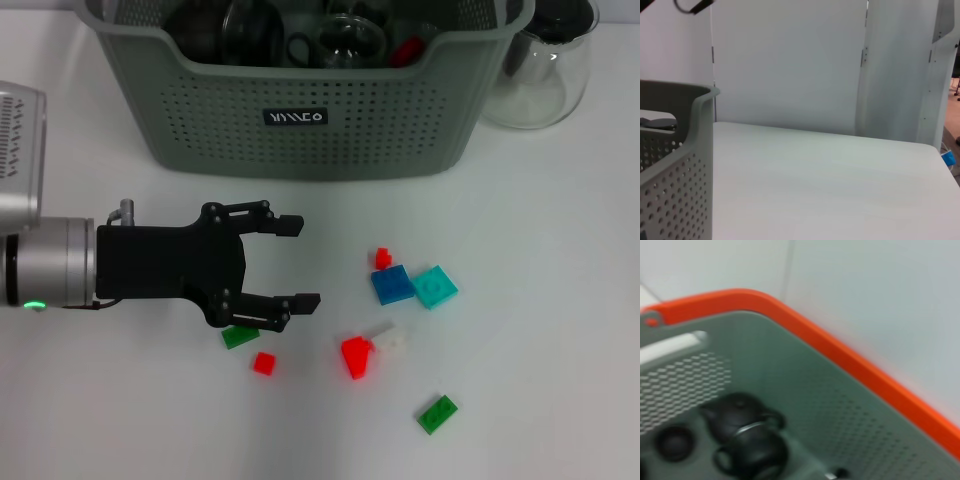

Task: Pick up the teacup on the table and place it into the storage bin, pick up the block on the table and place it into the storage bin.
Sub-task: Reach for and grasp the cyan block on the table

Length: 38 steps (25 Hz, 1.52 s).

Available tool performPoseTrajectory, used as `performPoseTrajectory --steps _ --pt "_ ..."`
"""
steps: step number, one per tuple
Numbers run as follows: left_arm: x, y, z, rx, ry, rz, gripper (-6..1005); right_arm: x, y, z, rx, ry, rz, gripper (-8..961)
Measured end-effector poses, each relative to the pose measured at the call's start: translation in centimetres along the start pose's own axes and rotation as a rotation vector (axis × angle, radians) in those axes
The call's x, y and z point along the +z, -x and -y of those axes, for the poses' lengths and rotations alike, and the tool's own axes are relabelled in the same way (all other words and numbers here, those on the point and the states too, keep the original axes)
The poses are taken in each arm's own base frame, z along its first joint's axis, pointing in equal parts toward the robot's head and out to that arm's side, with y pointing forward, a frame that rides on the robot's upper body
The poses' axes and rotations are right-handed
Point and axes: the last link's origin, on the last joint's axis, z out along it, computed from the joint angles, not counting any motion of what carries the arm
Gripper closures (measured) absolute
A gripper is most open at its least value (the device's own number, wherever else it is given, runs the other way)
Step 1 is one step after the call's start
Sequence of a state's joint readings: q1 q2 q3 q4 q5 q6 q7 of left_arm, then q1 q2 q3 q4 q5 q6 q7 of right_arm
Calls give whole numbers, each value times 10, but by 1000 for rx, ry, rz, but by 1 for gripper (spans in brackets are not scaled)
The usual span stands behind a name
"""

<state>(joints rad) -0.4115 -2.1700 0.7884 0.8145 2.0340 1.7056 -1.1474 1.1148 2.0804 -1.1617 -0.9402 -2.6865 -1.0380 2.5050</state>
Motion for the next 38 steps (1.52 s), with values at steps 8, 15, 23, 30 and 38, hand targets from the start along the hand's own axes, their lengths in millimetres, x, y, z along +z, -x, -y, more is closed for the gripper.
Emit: performPoseTrajectory --steps 8,15,23,30,38 --pt "0 0 -2 -3 12 -6 143 -62 -12 -6 56 297 -43 199" --pt "-1 1 -3 -4 16 1 143 -112 -49 -11 73 583 -26 205" --pt "-2 1 -3 -2 15 5 143 -110 -122 -35 -36 715 -271 204" --pt "0 2 -2 -8 5 3 143 -71 -156 -50 -105 629 -437 204" --pt "4 7 -2 -50 -21 -20 143 -21 -155 -67 -275 563 -461 204"
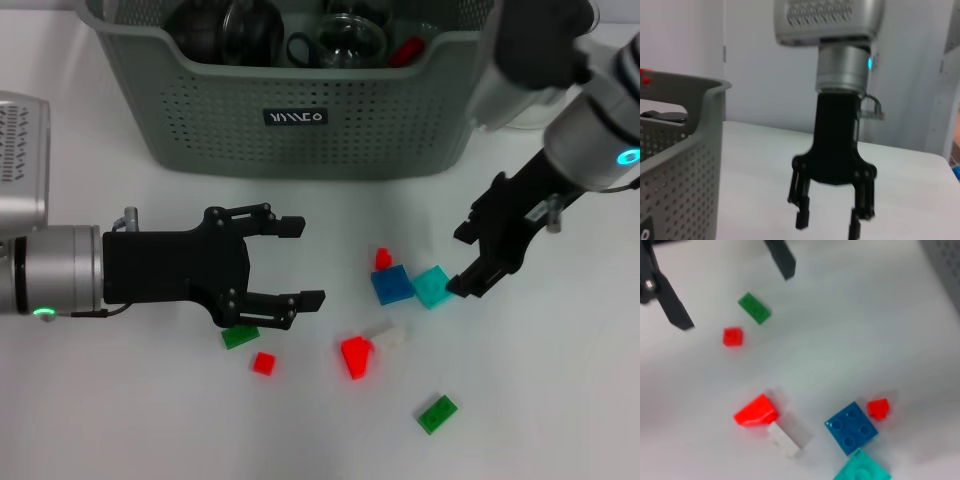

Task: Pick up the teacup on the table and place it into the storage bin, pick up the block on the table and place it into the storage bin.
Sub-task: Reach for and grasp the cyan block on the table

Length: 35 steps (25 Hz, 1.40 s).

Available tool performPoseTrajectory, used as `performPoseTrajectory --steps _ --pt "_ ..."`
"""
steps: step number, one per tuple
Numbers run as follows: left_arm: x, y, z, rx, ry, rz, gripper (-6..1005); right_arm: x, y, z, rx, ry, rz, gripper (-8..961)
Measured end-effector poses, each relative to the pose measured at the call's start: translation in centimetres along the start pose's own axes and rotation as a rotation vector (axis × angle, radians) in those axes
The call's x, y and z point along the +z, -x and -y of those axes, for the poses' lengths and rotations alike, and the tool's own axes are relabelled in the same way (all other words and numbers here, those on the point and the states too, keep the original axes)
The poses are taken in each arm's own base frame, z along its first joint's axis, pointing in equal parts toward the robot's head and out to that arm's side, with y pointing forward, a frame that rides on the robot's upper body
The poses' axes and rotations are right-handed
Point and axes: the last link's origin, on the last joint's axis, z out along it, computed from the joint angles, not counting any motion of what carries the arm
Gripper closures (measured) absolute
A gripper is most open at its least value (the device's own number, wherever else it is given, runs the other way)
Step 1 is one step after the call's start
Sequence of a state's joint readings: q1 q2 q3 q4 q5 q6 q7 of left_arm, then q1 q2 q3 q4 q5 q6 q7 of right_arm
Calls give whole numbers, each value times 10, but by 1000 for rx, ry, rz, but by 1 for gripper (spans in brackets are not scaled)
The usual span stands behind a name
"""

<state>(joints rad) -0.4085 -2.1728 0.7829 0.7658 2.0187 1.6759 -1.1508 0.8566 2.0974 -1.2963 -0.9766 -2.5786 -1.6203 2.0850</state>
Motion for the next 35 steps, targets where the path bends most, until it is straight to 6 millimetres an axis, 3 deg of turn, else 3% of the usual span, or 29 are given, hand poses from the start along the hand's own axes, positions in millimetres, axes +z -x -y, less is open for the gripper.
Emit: performPoseTrajectory --steps 15,35 --pt "0 6 2 -62 -47 -46 143 31 33 -16 -352 -43 -161 195" --pt "-2 5 1 -81 -54 -68 144 53 35 -20 -443 -61 -233 194"
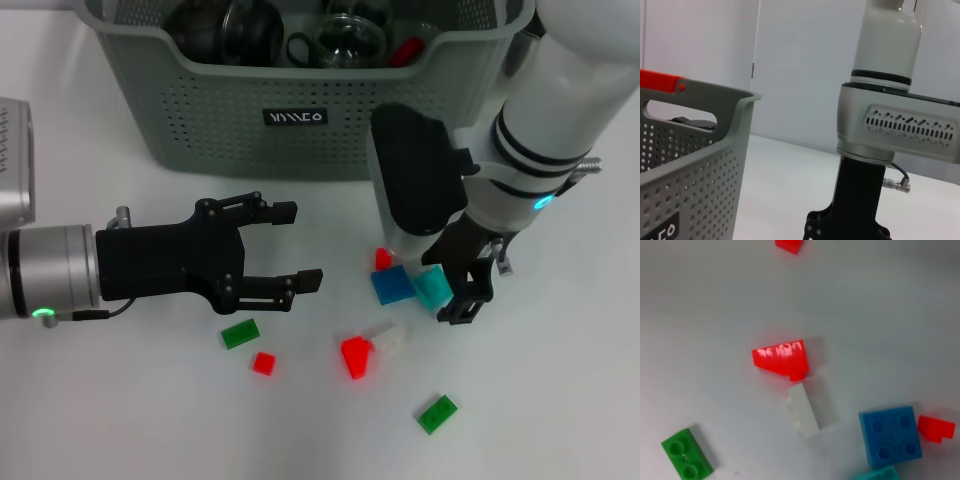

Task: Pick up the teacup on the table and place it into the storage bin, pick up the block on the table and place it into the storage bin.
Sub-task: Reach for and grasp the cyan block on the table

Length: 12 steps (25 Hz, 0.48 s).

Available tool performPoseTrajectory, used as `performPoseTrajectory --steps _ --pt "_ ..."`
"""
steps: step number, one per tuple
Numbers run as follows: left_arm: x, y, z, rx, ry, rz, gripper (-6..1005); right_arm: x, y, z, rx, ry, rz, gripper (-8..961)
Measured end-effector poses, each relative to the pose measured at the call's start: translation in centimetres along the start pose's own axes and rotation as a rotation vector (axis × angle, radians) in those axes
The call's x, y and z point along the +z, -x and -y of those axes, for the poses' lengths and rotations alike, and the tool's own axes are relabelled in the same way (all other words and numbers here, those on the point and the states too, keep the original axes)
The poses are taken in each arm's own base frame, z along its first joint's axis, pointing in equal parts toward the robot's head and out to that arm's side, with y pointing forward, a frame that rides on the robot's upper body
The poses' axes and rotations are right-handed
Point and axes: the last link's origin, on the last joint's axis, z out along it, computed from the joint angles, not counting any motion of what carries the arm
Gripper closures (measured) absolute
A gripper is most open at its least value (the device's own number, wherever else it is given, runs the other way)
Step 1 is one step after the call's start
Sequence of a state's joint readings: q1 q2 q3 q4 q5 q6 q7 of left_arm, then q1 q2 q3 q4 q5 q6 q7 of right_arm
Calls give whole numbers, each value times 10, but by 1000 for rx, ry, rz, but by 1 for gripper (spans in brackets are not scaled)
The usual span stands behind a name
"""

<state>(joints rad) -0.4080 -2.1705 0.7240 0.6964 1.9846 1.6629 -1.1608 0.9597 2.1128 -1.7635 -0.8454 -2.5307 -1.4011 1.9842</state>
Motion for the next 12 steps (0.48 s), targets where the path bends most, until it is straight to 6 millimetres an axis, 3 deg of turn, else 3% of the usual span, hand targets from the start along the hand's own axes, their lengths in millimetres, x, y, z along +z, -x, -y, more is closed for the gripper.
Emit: performPoseTrajectory --steps 9,12 --pt "0 0 0 -13 0 0 144 2 2 0 25 0 9 230" --pt "0 0 0 -14 1 0 144 1 1 1 43 -7 2 352"
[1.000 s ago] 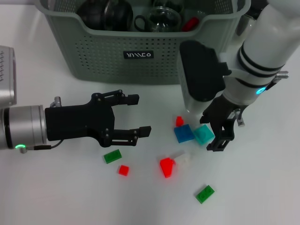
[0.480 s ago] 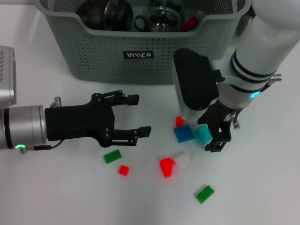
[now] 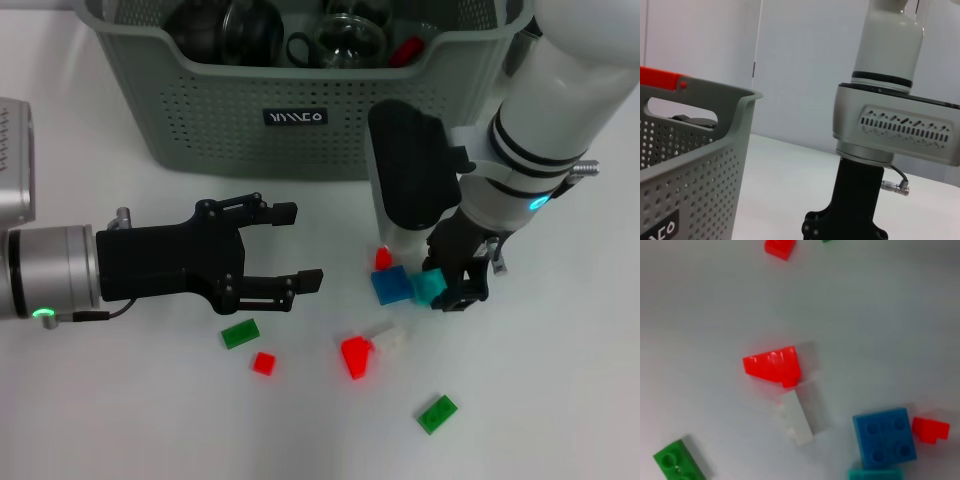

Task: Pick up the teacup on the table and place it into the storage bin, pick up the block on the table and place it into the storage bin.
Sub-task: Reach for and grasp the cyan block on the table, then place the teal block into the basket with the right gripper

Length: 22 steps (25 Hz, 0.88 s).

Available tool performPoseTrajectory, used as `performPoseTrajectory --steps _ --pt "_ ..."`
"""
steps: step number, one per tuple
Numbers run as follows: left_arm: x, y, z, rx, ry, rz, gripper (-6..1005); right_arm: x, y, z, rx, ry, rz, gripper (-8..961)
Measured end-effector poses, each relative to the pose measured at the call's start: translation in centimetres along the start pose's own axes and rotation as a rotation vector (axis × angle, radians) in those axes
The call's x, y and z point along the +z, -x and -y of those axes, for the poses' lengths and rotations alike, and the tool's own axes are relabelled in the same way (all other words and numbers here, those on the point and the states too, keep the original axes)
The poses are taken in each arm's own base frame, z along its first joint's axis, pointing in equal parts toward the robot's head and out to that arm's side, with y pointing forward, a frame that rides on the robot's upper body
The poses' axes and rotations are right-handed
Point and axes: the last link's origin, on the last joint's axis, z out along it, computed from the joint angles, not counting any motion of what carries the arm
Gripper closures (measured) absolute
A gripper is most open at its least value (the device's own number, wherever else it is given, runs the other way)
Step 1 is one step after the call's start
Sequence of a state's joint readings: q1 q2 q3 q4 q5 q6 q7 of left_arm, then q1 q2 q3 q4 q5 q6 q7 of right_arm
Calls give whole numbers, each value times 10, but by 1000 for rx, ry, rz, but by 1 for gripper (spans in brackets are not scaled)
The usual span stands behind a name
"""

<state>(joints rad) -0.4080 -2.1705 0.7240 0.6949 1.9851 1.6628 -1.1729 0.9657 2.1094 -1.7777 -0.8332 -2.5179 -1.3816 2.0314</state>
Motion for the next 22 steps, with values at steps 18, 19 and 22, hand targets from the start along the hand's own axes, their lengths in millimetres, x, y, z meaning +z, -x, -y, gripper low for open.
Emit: performPoseTrajectory --steps 18,19,22 --pt "-9 -1 2 24 -21 10 144 -101 -17 6 218 -5 282 519" --pt "-9 -1 2 24 -21 10 144 -116 -18 8 234 -17 331 518" --pt "-10 -2 2 34 -18 11 144 -157 -20 13 286 -52 501 514"
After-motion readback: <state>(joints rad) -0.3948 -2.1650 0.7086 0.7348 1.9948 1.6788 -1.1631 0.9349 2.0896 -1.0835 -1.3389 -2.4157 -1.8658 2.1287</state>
